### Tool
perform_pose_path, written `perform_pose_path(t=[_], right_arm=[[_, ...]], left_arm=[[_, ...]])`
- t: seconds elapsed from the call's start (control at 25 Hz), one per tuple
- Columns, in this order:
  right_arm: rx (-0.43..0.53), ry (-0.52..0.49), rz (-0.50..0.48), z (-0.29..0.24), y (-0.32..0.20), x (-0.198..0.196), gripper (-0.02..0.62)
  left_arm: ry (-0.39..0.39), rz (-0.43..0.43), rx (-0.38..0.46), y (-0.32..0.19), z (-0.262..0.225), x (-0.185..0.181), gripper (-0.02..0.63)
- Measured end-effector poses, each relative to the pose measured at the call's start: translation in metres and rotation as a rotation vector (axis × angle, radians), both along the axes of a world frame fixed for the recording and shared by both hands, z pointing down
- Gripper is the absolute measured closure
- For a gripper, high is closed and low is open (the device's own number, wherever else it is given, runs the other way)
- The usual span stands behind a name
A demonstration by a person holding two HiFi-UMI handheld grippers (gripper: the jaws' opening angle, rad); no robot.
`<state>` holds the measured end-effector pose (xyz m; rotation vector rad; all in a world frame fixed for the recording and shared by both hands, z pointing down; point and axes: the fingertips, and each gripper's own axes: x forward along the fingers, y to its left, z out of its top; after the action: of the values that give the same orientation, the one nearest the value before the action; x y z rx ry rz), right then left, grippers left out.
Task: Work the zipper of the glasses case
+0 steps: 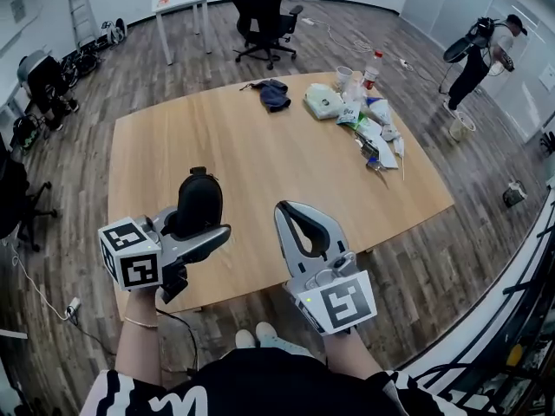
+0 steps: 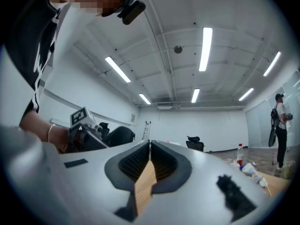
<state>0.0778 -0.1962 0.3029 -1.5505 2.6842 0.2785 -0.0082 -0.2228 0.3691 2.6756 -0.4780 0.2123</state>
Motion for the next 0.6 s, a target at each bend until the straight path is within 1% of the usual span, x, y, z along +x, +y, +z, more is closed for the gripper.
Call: perform_pose_path(t=[0.16, 0.28, 0.36, 0.44, 0.52, 0.6], right_arm=[[0.1, 0.113, -0.069, -0.017, 0.008, -0.031, 0.584], [0.163, 0.178, -0.1, -0.03, 0.016, -0.052, 0.584], [0.201, 0.239, -0.113, -0.039, 0.023, -0.065, 0.584], [0.246, 0.299, -0.12, -0.048, 0.034, -0.08, 0.584], [0.282, 0.334, -0.121, -0.057, 0.044, -0.094, 0.584], [0.299, 0.355, -0.122, -0.062, 0.049, -0.103, 0.584]], left_arm=[[0.004, 0.096, 0.177, 0.031, -0.061, 0.001, 0.333], [-0.019, 0.161, 0.273, 0.052, -0.084, 0.001, 0.331], [-0.05, 0.198, 0.317, 0.065, -0.092, -0.001, 0.331], [-0.099, 0.208, 0.346, 0.076, -0.098, -0.008, 0.331], [-0.159, 0.209, 0.369, 0.084, -0.097, -0.019, 0.33], [-0.177, 0.223, 0.372, 0.089, -0.096, -0.026, 0.33]])
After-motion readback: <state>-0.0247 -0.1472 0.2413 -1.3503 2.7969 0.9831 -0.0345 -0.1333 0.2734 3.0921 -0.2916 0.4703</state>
